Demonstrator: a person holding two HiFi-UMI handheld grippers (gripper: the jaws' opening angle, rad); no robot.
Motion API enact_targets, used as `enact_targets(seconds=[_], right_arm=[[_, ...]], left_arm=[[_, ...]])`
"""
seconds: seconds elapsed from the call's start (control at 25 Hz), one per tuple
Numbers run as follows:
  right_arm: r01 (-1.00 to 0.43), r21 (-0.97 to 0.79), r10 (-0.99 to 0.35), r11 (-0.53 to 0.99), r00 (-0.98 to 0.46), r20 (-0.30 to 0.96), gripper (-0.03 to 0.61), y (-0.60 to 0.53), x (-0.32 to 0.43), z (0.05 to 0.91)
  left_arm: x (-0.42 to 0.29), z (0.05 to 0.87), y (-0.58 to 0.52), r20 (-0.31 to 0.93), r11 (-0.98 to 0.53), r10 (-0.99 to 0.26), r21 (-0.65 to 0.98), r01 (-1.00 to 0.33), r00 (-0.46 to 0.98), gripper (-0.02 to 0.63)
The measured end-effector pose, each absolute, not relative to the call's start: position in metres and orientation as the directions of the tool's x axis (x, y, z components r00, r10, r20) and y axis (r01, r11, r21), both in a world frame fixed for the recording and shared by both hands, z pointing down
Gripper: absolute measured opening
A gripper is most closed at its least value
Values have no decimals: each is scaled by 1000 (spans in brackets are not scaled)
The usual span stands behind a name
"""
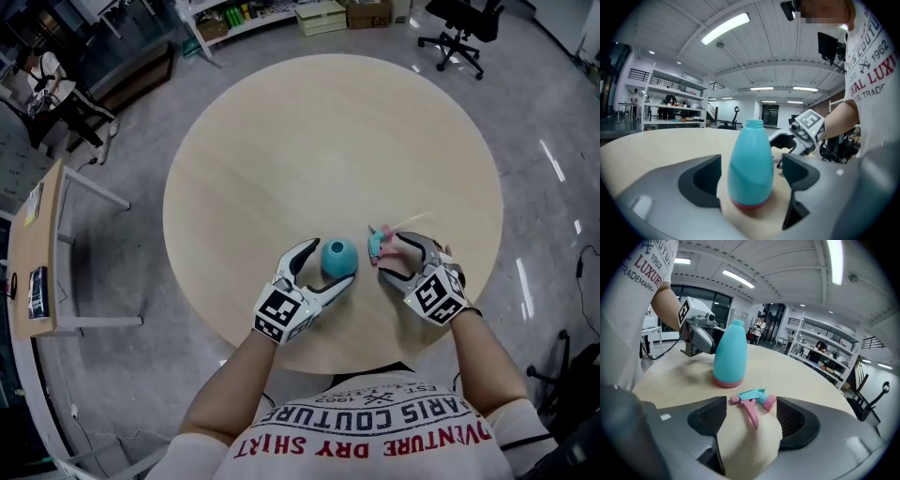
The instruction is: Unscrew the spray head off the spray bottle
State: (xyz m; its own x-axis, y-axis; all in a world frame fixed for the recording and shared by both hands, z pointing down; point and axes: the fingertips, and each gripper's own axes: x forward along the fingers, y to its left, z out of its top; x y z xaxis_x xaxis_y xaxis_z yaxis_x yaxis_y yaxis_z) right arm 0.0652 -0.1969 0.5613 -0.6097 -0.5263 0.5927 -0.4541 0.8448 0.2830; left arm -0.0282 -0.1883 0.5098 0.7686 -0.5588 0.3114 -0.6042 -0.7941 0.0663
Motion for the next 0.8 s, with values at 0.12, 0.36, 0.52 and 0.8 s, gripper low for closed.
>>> enact_targets(seconds=[0.12,0.36,0.52,0.8], right_arm=[[-534,208,-553,820,-642,531,327,-187,69,534],[-564,7,-552,826,-806,214,2,-112,27,394],[-457,-94,-450,885,-889,81,2,-38,-4,326],[-397,-219,-376,891,-917,132,2,77,-23,313]], left_arm=[[-36,494,-184,297,-778,-591,36,-627,750,394],[-66,368,-131,126,-737,-674,-38,-675,728,87],[-70,328,-65,91,-781,-610,96,-617,787,2],[-63,302,72,79,-795,-588,130,-593,805,0]])
